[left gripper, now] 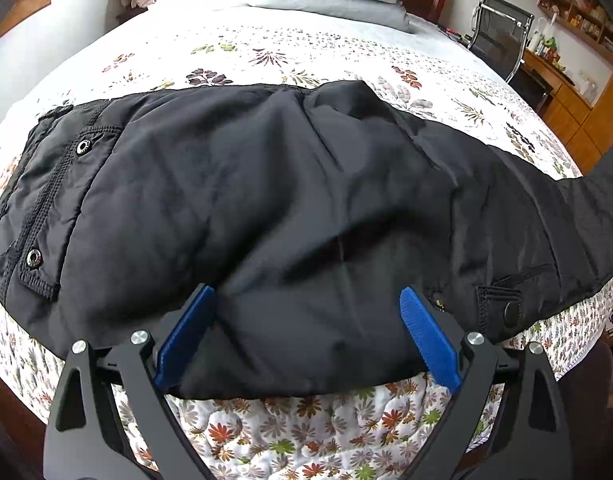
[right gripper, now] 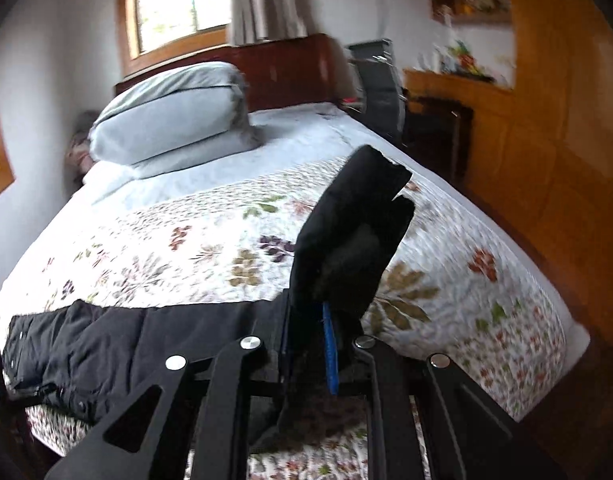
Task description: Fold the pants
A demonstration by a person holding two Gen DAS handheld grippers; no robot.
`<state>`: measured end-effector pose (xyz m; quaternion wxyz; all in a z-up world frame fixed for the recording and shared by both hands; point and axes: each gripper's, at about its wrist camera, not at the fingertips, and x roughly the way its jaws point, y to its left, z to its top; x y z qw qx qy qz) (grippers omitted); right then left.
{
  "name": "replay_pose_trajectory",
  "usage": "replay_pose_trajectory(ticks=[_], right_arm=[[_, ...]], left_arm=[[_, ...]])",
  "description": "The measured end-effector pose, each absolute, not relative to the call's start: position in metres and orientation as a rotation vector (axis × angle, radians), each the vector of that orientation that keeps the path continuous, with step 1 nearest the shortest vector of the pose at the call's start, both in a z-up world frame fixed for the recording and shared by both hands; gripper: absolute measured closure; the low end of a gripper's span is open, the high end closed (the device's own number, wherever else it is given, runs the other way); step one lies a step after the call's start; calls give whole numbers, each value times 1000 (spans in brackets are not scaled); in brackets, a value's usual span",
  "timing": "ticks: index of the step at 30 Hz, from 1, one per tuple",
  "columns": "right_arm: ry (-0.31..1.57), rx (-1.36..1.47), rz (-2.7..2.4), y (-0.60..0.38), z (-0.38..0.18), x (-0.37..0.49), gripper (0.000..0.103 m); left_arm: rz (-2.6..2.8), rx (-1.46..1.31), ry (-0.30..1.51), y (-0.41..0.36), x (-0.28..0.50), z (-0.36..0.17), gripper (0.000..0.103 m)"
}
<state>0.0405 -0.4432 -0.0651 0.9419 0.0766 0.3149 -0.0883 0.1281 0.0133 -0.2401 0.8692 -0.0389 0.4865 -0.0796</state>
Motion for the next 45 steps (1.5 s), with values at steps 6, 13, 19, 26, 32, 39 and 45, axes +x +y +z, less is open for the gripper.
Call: replay_pose_trajectory(ticks=[6, 13, 19, 26, 32, 39, 45], right_arm=[[640, 42, -93, -400, -57, 47, 89], [649, -33, 0, -360, -57, 52, 89], [675, -95, 93, -324, -67, 59, 89], [760, -171, 196, -280, -96, 72, 100], [836, -52, 265, -278, -124, 76, 100], [886, -9, 251, -284, -138, 101, 95], [860, -155, 186, -266, -144, 118, 52]], left_arm=[[-174, -106, 1020, 15, 130, -240, 9], [-177, -96, 1017, 14, 129, -240, 9], [-180, -106, 1018, 15, 129, -240, 9], [-191, -126, 1018, 20, 129, -239, 9], [-195, -120, 1015, 20, 127, -239, 9], [-189, -100, 1012, 15, 126, -239, 6], [-194, -103, 1013, 15, 128, -240, 4]])
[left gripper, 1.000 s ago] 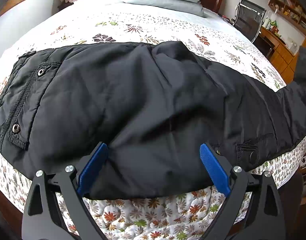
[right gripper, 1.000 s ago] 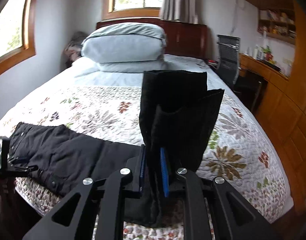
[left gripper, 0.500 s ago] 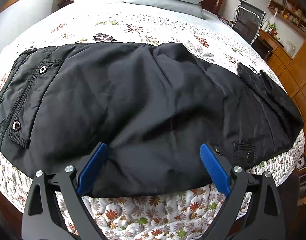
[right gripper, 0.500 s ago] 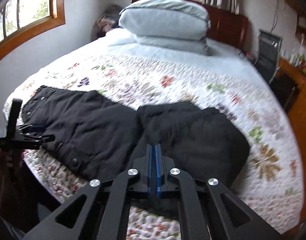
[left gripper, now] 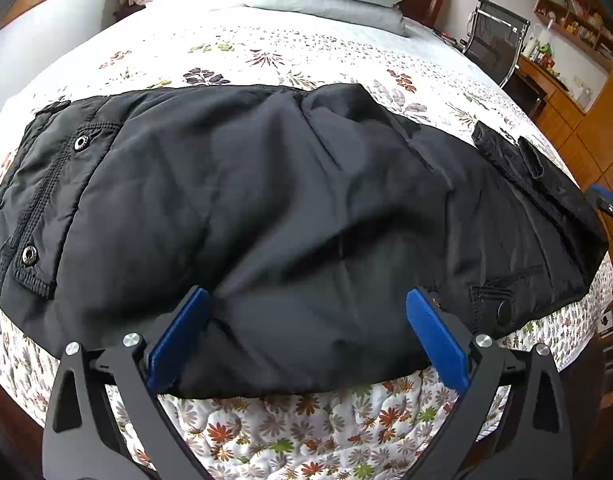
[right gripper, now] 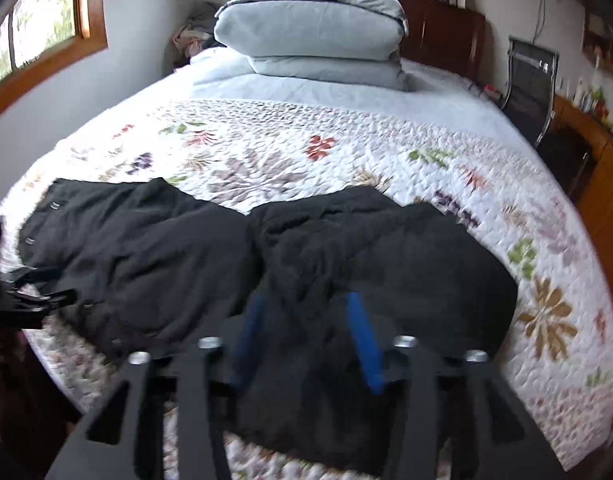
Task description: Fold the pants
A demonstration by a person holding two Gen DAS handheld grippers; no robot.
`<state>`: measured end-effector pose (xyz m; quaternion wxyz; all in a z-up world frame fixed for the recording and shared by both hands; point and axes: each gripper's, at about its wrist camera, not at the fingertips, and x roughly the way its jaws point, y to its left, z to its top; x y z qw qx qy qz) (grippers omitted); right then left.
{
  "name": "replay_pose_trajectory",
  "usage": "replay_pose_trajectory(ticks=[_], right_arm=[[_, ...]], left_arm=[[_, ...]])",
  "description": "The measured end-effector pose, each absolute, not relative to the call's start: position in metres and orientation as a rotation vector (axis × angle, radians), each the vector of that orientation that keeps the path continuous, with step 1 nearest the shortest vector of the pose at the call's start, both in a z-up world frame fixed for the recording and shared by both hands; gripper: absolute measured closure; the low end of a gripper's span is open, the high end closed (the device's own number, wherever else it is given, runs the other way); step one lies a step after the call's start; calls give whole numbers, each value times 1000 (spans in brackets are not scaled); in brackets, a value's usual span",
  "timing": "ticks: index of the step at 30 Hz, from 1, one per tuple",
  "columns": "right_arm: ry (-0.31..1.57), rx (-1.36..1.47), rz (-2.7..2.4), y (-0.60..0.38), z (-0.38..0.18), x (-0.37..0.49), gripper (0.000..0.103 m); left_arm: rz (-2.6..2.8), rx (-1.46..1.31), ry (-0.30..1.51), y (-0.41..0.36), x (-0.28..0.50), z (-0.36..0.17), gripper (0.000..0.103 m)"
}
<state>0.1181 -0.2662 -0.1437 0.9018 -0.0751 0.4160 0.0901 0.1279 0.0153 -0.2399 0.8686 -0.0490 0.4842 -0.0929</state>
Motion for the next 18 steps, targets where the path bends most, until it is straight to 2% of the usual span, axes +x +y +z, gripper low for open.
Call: replay_pose_trajectory(ticks=[7, 8, 11, 13, 18], right_arm=[[942, -289, 95, -249, -180, 159, 52], [971, -287, 78, -252, -188, 166, 66], [1003, -203, 85, -262, -196, 176, 81], [994, -168, 96, -265, -191, 177, 87], [885, -73, 163, -267, -160, 176, 88]], left_arm=[[-205, -136, 1011, 19, 128, -239, 4], [-207, -141, 1011, 19, 129, -239, 4], [-213, -147, 1011, 20, 130, -240, 4], [-217, -146, 1011, 20, 129, -240, 4], [-220, -138, 1008, 18, 129, -240, 3]])
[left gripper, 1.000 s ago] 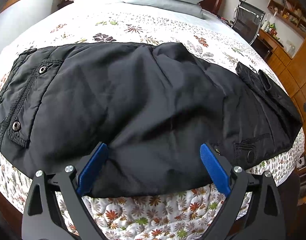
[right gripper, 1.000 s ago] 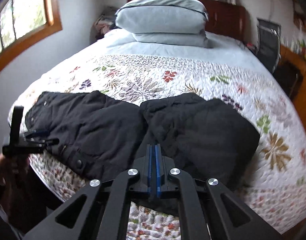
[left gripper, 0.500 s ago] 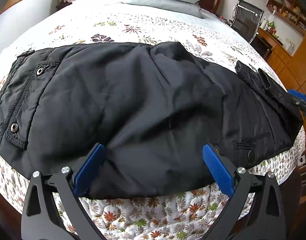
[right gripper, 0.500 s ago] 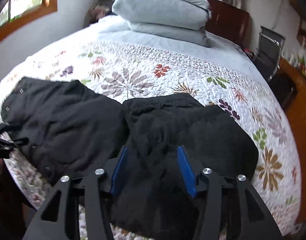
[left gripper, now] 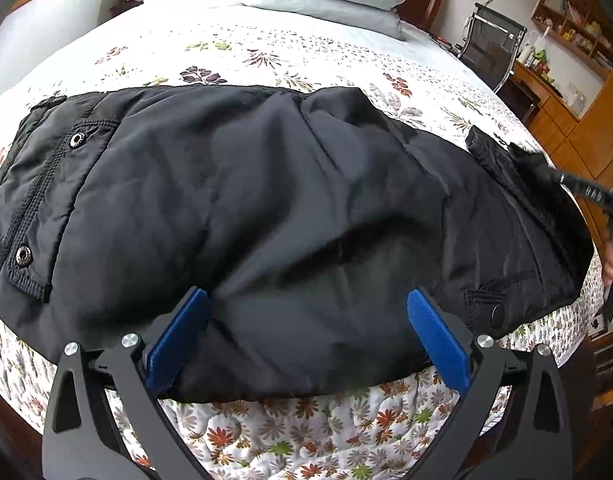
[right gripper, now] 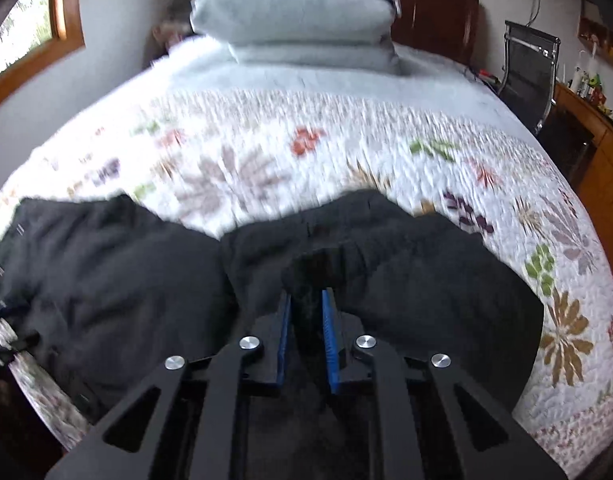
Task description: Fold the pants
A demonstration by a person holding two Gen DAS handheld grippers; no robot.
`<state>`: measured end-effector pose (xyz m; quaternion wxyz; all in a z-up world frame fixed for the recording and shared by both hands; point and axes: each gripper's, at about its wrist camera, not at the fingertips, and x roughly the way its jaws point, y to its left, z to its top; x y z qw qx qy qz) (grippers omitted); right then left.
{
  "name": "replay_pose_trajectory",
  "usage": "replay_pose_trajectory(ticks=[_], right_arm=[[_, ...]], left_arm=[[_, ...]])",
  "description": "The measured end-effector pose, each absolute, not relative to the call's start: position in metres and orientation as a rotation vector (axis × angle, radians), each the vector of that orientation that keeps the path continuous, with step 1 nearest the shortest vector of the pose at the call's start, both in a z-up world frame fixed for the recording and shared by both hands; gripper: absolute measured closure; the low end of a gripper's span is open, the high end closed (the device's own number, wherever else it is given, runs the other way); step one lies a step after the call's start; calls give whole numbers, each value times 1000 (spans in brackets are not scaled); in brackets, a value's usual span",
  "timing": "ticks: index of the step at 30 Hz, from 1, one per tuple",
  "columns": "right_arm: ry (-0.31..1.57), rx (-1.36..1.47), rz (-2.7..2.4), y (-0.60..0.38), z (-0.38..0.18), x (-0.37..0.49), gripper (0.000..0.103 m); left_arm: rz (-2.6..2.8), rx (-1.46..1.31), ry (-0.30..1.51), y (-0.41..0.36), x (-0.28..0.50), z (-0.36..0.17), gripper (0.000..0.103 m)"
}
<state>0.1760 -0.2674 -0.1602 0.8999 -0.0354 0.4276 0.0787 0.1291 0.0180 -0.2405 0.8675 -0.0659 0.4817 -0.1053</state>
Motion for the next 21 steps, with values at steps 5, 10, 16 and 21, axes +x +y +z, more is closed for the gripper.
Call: replay_pose_trajectory(ticks=[5, 10, 16, 21], right_arm=[[901, -45, 204, -254, -167, 201, 88], [962, -69, 206, -243, -195, 208, 81], [894, -254, 204, -230, -187, 178, 30], [929, -454, 155, -218, -206, 171, 29]], left_arm=[[-215, -142, 1005, 18, 129, -241, 3], [-217, -147, 1009, 17, 130, -240, 3], [-227, -152, 1011, 19, 131, -240, 3], [-226, -147, 1007, 19, 131, -241, 3]])
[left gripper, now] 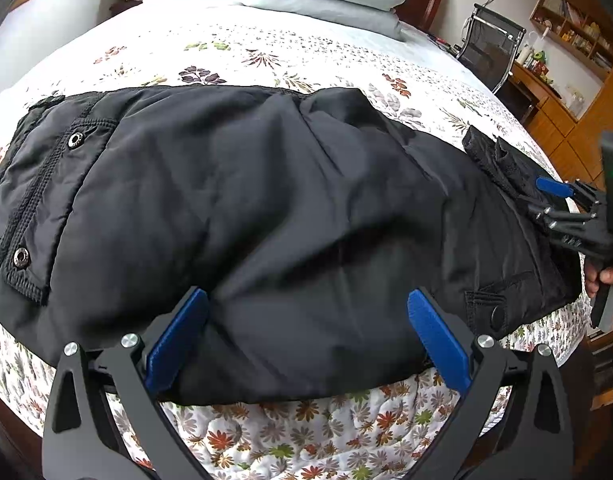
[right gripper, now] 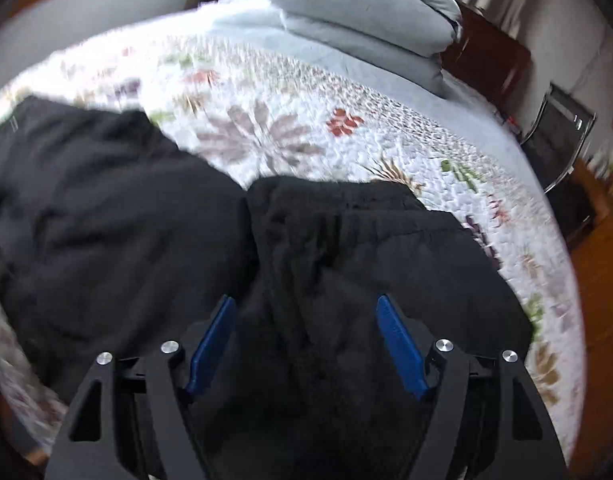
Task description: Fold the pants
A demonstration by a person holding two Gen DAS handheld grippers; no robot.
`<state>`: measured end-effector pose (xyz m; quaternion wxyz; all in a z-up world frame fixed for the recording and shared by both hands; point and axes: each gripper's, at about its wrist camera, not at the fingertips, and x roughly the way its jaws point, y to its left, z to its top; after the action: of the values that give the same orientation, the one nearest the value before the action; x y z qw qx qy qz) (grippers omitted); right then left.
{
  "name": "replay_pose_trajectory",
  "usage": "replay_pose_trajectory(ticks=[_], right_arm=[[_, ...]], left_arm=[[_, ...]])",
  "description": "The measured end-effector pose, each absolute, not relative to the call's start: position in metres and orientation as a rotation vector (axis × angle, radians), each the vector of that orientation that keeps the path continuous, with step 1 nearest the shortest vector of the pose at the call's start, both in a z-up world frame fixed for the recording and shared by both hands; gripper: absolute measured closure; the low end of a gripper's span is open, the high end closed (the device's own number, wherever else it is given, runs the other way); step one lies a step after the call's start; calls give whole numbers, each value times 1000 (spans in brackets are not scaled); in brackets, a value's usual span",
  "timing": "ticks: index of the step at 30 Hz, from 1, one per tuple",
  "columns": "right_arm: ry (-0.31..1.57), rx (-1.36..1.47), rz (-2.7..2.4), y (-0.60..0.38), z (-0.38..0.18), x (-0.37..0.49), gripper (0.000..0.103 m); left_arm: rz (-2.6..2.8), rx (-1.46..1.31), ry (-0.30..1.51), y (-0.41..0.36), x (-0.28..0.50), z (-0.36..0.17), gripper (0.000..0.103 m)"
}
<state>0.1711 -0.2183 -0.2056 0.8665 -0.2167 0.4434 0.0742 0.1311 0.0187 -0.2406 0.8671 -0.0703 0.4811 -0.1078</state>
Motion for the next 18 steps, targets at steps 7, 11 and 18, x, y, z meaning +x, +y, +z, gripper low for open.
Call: replay_pose_trajectory(ticks=[7, 11, 18], right_arm=[[951, -445, 100, -224, -220, 184, 33], [981, -325, 123, -236, -214, 189, 58], [940, -194, 135, -251, -185, 178, 86]], left_arm=[[-233, -178, 1007, 22, 132, -240, 3], [-234, -182, 1009, 22, 133, -240, 3], [-232, -183, 1012, 22, 132, -239, 3]])
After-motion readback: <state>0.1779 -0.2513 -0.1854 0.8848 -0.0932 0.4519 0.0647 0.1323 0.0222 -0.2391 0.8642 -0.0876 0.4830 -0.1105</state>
